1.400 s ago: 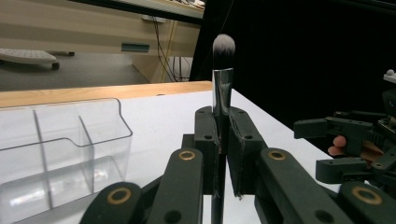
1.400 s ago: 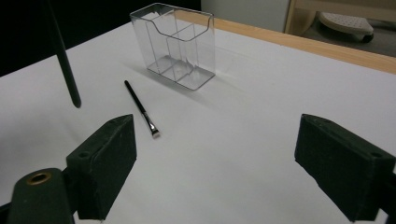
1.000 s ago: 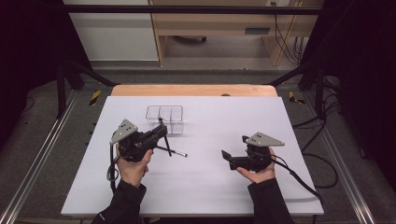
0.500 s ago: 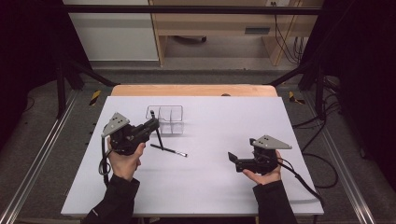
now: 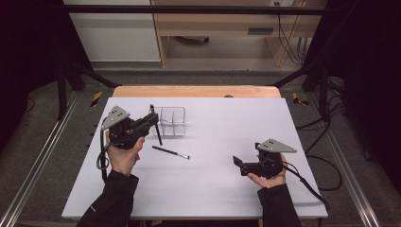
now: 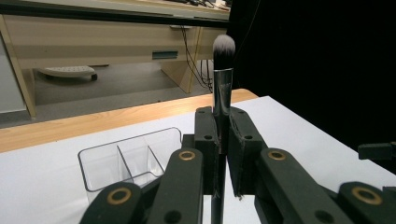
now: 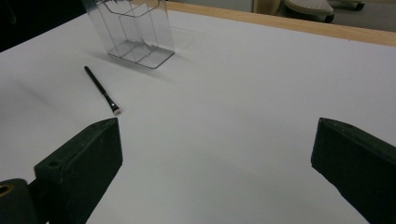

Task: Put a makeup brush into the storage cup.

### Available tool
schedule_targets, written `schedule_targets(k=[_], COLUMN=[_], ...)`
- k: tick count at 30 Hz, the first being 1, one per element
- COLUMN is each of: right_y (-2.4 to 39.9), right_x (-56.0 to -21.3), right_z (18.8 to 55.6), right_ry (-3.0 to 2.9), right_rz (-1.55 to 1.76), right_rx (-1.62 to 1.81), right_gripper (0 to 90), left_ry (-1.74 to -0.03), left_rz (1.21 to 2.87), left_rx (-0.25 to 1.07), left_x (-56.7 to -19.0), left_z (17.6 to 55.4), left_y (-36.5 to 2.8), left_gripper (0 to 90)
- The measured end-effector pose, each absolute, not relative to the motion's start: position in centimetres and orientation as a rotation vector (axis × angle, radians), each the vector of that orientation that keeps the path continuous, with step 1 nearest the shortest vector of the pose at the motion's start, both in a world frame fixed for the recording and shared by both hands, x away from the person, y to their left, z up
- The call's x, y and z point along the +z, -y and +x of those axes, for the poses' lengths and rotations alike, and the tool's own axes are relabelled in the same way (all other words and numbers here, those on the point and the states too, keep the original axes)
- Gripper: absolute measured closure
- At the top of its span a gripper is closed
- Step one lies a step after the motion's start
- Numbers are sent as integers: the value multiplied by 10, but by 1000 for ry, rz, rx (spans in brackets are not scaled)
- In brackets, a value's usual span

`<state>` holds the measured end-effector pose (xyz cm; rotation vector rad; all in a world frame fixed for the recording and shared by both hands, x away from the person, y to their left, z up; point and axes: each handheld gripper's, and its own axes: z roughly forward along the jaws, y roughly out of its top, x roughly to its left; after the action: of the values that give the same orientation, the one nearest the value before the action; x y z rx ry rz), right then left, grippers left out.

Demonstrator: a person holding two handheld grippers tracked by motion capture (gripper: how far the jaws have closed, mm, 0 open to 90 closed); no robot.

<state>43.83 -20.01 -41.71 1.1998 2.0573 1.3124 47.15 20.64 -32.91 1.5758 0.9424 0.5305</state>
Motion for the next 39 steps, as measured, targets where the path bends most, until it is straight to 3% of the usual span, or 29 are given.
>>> schedule_targets(k=[39], right_y=[202], right_x=[-418], right_z=[440], right_ry=[-2023], right_rz=[1226], right_rx=[1322], right_gripper=[24], left_ry=[-983], left_rz=[1614], left_rx=[605], left_x=[-309], left_z=[535], left_y=[-195], left_gripper=[826])
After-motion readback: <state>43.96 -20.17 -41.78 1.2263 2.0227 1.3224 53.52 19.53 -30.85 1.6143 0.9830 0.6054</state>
